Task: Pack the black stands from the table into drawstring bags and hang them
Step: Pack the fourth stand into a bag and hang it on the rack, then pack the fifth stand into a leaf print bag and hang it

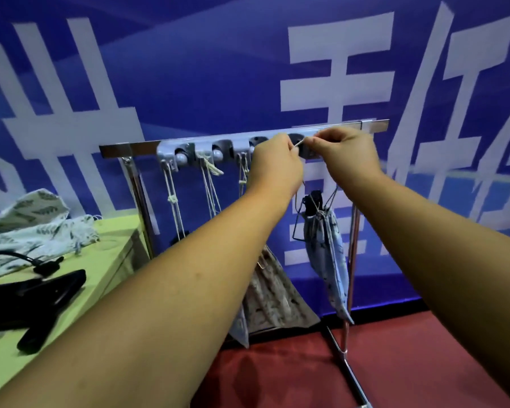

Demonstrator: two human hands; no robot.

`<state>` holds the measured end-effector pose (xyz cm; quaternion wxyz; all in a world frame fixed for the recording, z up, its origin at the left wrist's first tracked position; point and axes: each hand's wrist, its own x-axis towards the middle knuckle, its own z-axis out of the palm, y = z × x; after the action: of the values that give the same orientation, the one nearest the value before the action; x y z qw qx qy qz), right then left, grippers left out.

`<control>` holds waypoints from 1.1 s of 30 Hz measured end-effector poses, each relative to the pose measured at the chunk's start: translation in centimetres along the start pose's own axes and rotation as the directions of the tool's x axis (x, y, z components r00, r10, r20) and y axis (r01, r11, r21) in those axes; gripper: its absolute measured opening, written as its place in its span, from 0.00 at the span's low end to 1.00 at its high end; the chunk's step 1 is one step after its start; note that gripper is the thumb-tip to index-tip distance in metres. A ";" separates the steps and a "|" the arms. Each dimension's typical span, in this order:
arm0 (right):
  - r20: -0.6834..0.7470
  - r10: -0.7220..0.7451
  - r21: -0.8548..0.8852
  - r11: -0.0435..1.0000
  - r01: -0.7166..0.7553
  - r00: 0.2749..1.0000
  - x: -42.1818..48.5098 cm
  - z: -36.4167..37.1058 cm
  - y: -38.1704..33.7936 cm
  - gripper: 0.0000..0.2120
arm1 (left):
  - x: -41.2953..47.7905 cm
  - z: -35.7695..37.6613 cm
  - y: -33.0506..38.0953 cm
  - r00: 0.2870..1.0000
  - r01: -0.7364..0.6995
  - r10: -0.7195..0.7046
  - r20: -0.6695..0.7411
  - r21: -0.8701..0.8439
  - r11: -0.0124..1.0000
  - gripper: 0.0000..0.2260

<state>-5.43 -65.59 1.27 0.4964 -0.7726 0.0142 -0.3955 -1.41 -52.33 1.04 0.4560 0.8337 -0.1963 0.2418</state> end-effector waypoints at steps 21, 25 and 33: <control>0.093 0.280 -0.395 0.891 -0.223 0.955 -4.6 5.0 0.3 0.12 | -2.3 -4.1 -5.3 0.910 0.119 -0.231 0.344 0.318 0.941 0.12; 0.134 0.293 -0.431 0.877 -0.211 0.947 -8.7 6.6 -3.6 0.11 | -6.2 -9.7 -6.6 0.827 0.212 -0.315 0.465 0.262 0.942 0.11; 0.474 0.245 -0.329 0.940 -0.088 0.846 -17.3 14.3 -11.4 0.11 | -13.8 -23.6 -10.4 0.797 0.307 -0.420 0.434 0.308 0.901 0.10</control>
<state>-12.63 -41.83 -3.00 0.3944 -0.9102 0.0094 -0.1263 -12.13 -25.37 -2.91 0.3330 0.9349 -0.1125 -0.0498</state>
